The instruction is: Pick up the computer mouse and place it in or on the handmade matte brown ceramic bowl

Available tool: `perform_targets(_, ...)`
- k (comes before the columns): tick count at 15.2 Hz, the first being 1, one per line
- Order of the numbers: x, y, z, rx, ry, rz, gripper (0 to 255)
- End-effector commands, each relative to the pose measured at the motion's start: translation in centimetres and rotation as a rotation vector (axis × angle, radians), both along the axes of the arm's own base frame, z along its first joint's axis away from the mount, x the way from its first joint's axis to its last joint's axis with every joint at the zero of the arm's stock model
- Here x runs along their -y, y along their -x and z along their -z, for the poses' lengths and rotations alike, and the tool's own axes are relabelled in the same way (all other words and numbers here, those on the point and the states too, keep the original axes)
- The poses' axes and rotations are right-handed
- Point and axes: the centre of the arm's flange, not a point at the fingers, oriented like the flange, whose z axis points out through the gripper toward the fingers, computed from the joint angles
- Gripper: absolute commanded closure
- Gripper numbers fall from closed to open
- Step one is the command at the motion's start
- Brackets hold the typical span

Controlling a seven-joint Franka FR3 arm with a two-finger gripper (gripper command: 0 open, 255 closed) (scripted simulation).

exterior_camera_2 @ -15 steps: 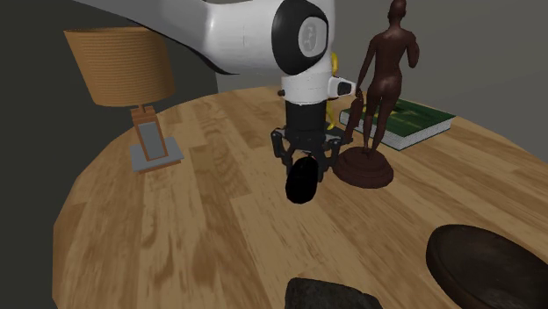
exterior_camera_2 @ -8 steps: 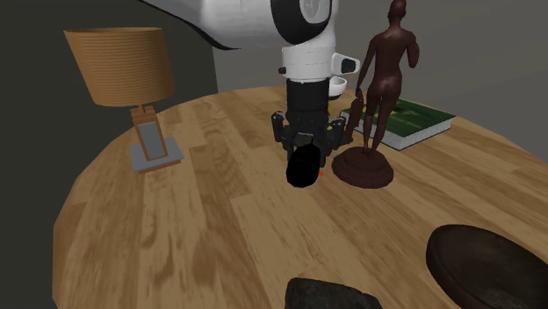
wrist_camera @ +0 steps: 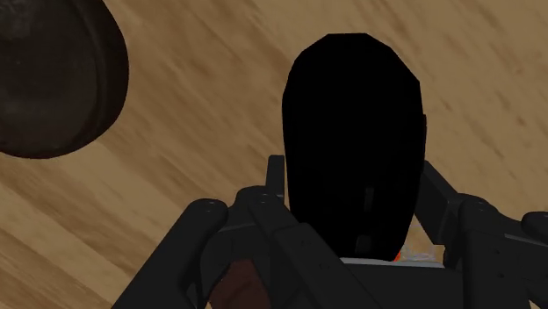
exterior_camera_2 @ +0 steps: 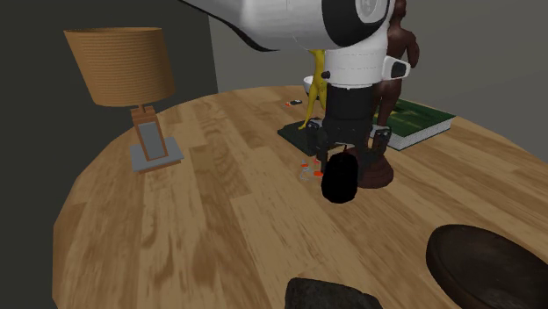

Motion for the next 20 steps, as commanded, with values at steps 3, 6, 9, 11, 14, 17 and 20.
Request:
perform_targets(3,3.9,-3.8,0.0,0.0,0.0,-0.001,255)
perform_targets(6,6.6,-6.7,0.0,0.0,0.0,-0.001,255)
perform_targets(9,9.4,-9.6,0.1,0.0,0.0,-0.001,255)
perform_targets(11,11.2,-11.5,0.2,0.0,0.0,-0.001,255)
perform_targets(14,13.9,-14.3,0.3,0.0,0.0,-0.001,255)
perform_targets(17,16.7,-17.2,0.3,0.0,0.0,-0.001,255)
perform_targets(20,18.4,-18.9,1.5,0.0,0.0,-0.001,255)
